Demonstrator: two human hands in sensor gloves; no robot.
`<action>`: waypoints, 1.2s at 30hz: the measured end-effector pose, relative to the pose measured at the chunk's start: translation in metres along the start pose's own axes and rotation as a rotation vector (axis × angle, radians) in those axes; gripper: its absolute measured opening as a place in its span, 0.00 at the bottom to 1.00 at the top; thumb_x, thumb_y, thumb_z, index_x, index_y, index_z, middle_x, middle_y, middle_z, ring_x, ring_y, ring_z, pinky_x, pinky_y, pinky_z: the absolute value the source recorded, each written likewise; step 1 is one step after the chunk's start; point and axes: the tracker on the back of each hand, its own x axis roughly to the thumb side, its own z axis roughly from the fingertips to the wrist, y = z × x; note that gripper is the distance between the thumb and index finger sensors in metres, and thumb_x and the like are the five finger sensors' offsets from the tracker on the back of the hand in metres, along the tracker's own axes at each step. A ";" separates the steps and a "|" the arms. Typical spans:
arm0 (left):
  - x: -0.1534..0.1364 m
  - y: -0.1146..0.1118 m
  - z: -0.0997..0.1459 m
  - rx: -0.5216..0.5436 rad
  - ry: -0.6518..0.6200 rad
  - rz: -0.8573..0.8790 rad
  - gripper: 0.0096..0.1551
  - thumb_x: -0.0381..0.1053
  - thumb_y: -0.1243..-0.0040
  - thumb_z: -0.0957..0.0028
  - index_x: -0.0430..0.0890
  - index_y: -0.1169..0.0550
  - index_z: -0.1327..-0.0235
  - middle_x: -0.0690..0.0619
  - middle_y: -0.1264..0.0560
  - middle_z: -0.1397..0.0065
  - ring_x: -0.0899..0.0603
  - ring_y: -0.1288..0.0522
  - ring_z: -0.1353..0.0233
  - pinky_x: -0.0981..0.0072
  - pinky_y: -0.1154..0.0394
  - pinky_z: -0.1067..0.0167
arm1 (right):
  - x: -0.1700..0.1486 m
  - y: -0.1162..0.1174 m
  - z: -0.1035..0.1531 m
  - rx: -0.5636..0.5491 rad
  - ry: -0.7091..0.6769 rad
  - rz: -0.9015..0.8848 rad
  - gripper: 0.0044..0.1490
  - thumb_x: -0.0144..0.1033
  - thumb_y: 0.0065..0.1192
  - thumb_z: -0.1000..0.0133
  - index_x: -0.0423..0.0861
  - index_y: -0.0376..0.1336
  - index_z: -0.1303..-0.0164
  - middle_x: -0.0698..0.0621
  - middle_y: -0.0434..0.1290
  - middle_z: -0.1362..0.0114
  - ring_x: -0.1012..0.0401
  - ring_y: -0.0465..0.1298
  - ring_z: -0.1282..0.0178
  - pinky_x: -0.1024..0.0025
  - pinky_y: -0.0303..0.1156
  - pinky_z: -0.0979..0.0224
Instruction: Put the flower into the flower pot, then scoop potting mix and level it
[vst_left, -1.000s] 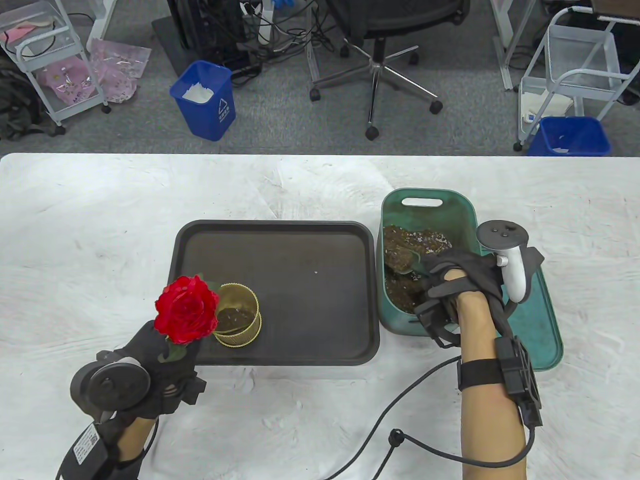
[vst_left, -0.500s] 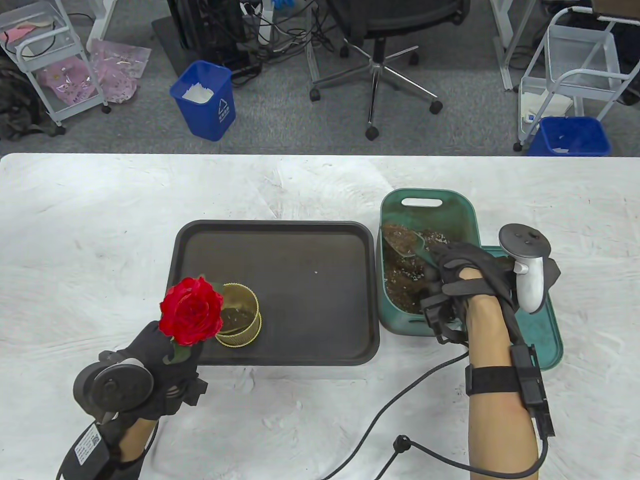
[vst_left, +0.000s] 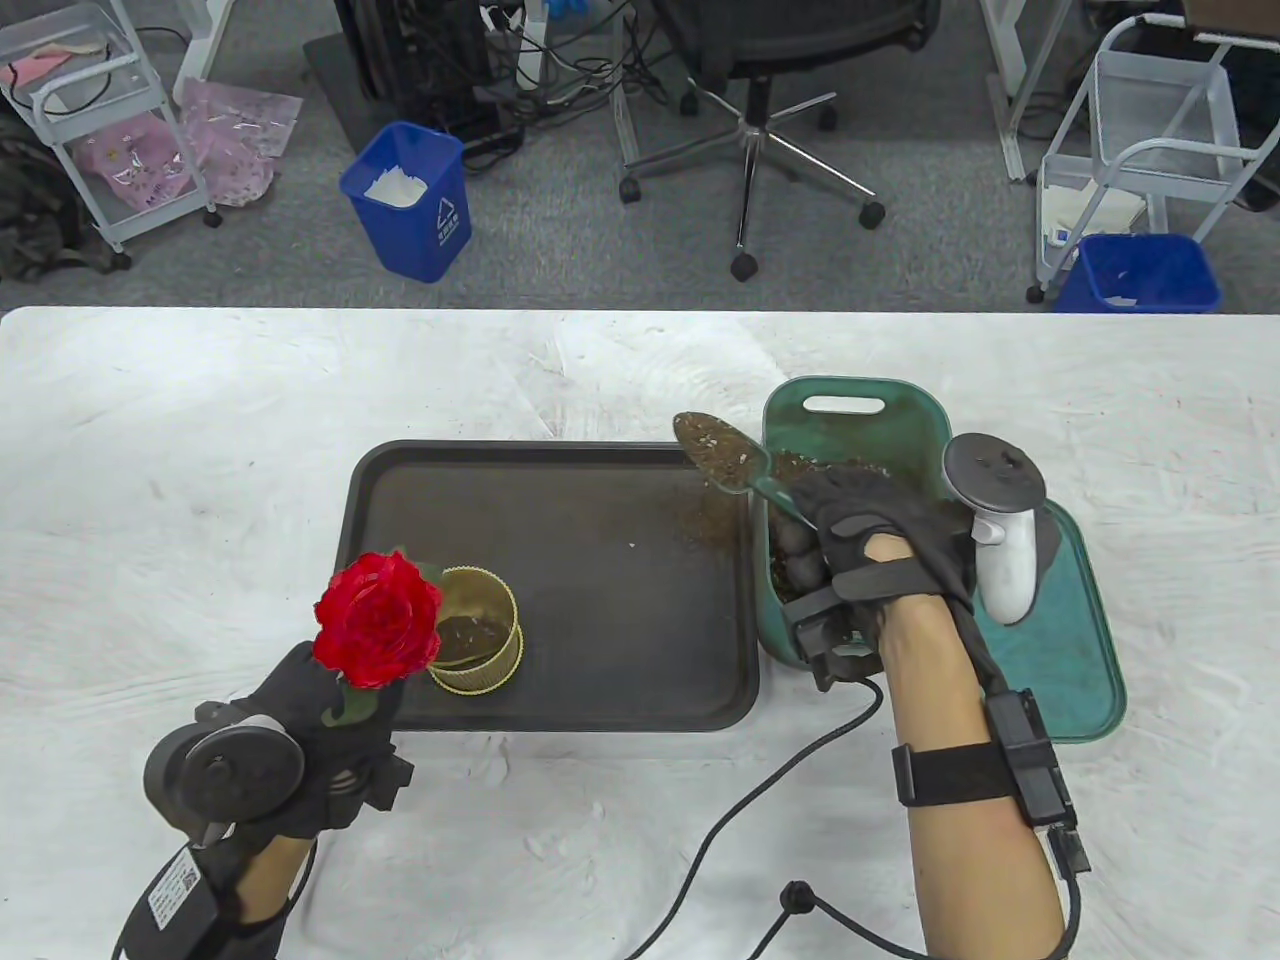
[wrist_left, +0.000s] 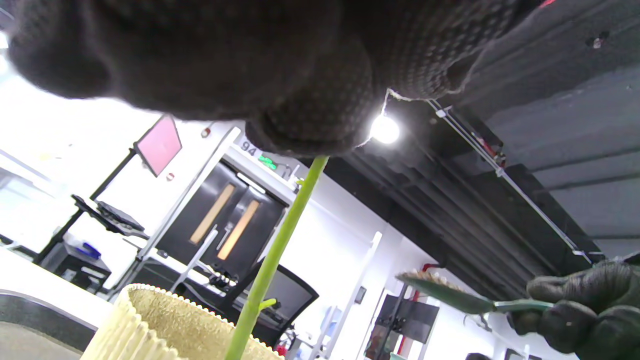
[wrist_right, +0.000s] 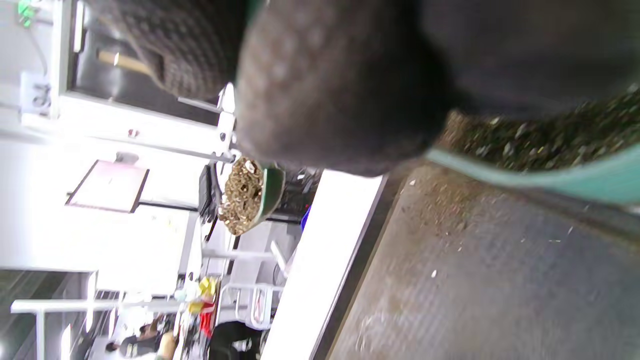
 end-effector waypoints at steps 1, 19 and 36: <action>0.000 0.000 0.000 0.000 -0.001 -0.001 0.24 0.60 0.38 0.55 0.47 0.13 0.56 0.52 0.13 0.64 0.50 0.15 0.77 0.57 0.15 0.66 | 0.004 0.008 0.002 0.021 -0.011 0.012 0.31 0.44 0.61 0.51 0.37 0.68 0.44 0.44 0.83 0.59 0.58 0.84 0.78 0.62 0.83 0.77; -0.002 0.002 -0.001 0.005 0.009 -0.002 0.24 0.60 0.38 0.55 0.47 0.13 0.56 0.52 0.13 0.64 0.50 0.15 0.77 0.57 0.15 0.66 | 0.013 0.153 0.008 0.220 -0.046 0.412 0.31 0.43 0.62 0.51 0.37 0.68 0.44 0.44 0.83 0.59 0.57 0.84 0.77 0.62 0.83 0.77; -0.002 0.002 -0.001 0.004 0.005 -0.003 0.24 0.60 0.38 0.55 0.47 0.13 0.56 0.52 0.13 0.64 0.50 0.15 0.77 0.57 0.15 0.66 | 0.028 0.234 0.040 0.033 -0.313 1.070 0.33 0.41 0.68 0.55 0.39 0.68 0.42 0.44 0.83 0.55 0.54 0.85 0.72 0.58 0.84 0.71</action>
